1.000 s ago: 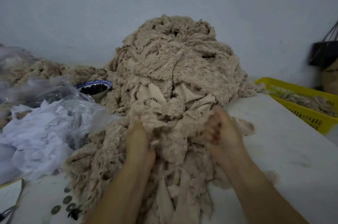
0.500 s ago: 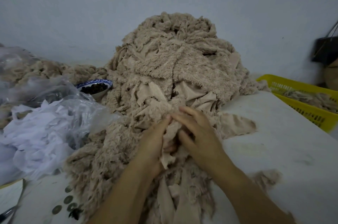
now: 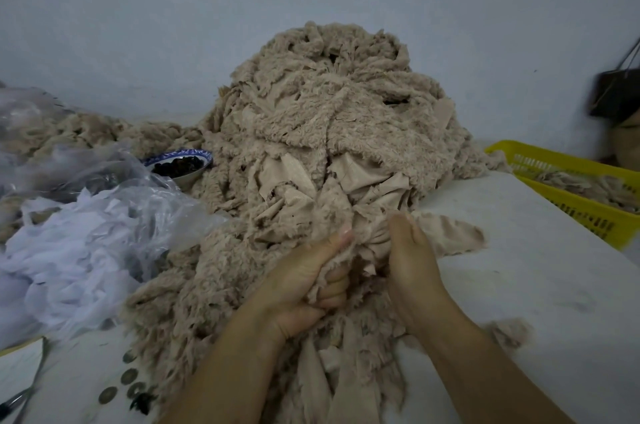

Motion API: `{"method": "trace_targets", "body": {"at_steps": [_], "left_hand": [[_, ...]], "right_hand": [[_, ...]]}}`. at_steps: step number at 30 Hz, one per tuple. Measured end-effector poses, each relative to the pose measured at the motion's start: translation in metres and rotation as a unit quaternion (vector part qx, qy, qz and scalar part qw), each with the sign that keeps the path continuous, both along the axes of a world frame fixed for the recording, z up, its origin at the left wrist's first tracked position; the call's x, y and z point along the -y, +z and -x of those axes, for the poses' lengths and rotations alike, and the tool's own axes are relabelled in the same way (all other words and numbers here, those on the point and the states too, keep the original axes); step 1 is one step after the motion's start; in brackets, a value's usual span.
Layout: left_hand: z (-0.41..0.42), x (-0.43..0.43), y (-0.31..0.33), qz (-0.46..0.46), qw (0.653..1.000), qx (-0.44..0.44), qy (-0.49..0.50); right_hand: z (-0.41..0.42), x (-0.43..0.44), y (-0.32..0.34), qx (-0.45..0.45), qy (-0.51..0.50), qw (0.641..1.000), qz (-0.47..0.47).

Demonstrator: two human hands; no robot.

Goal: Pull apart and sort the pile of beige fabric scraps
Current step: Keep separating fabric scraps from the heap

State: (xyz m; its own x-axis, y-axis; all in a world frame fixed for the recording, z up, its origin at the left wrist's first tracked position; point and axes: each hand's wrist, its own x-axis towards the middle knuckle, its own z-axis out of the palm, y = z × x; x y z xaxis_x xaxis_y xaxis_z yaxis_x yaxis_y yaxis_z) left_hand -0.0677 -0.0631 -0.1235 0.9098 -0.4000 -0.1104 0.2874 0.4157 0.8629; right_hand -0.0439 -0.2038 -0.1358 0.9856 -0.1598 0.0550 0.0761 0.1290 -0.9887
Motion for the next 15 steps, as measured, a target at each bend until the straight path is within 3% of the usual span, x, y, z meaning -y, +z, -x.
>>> {"method": "trace_targets", "body": {"at_steps": [3,7,11,12,13,15], "left_hand": [[-0.001,0.002,0.002,0.059,0.997,0.004,0.058],[-0.001,0.003,0.0,0.203,0.973,-0.002,0.109],[-0.011,-0.04,-0.002,0.403,0.888,-0.021,0.222],[-0.014,-0.041,-0.002,0.391,0.886,-0.025,0.248],[-0.014,-0.033,-0.002,0.315,0.913,-0.023,0.259],[-0.01,-0.002,-0.008,0.014,0.965,0.052,0.256]], "right_hand": [[-0.003,-0.001,0.009,-0.048,-0.026,0.995,-0.086],[-0.006,-0.004,0.007,-0.069,-0.021,0.992,-0.102],[-0.017,0.041,0.018,-0.074,-0.1,0.969,-0.212],[-0.02,0.047,0.019,-0.063,-0.108,0.964,-0.233],[-0.02,0.042,0.02,-0.065,-0.088,0.965,-0.238],[-0.018,0.02,0.01,-0.086,-0.027,0.978,-0.19]]}}
